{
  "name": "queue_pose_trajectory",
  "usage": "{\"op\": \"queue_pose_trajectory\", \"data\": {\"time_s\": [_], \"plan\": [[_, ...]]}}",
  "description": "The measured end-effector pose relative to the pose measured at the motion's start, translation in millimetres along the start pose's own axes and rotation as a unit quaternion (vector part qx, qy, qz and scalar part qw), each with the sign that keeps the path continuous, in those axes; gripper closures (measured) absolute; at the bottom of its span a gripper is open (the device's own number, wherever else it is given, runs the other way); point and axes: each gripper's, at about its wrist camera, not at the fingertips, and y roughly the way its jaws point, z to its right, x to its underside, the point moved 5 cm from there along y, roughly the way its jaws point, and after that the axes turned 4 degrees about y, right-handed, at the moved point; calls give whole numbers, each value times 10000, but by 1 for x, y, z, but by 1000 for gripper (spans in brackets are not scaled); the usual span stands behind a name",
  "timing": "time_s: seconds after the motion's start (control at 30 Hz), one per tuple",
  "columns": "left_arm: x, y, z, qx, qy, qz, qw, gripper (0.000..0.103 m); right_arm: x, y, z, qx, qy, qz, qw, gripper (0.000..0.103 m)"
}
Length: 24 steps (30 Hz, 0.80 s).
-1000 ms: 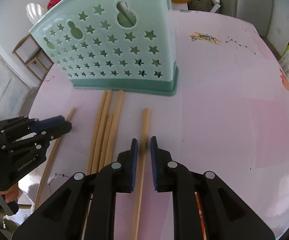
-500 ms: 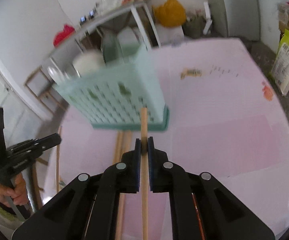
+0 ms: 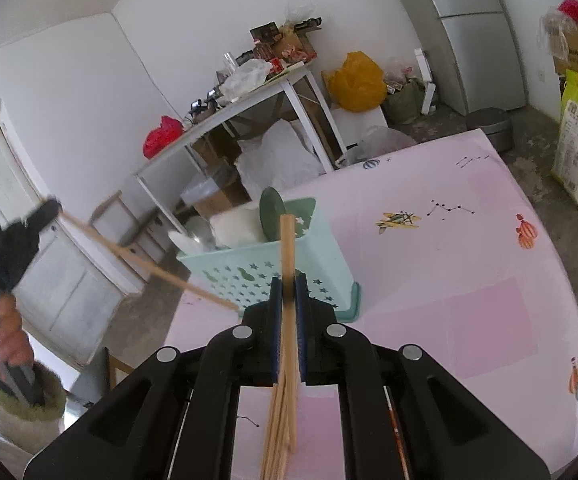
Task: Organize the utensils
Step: 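Lower the chopstick into the holder and open the left gripper while the right gripper carries its chopstick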
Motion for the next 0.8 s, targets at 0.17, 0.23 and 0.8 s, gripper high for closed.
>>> {"op": "queue_pose_trajectory", "data": {"time_s": [0.17, 0.23, 0.8], "plan": [[-37, 14, 8, -114, 178, 342, 9992, 99, 2, -4, 3, -47, 71, 14, 10000, 96], [-45, 22, 9, -151, 191, 393, 9989, 99, 3, -4, 4, -46, 94, 12, 9999, 96], [-78, 52, 0, -350, 113, 761, 9964, 99, -1, -9, 6, -38, 114, 63, 9999, 96]]}}
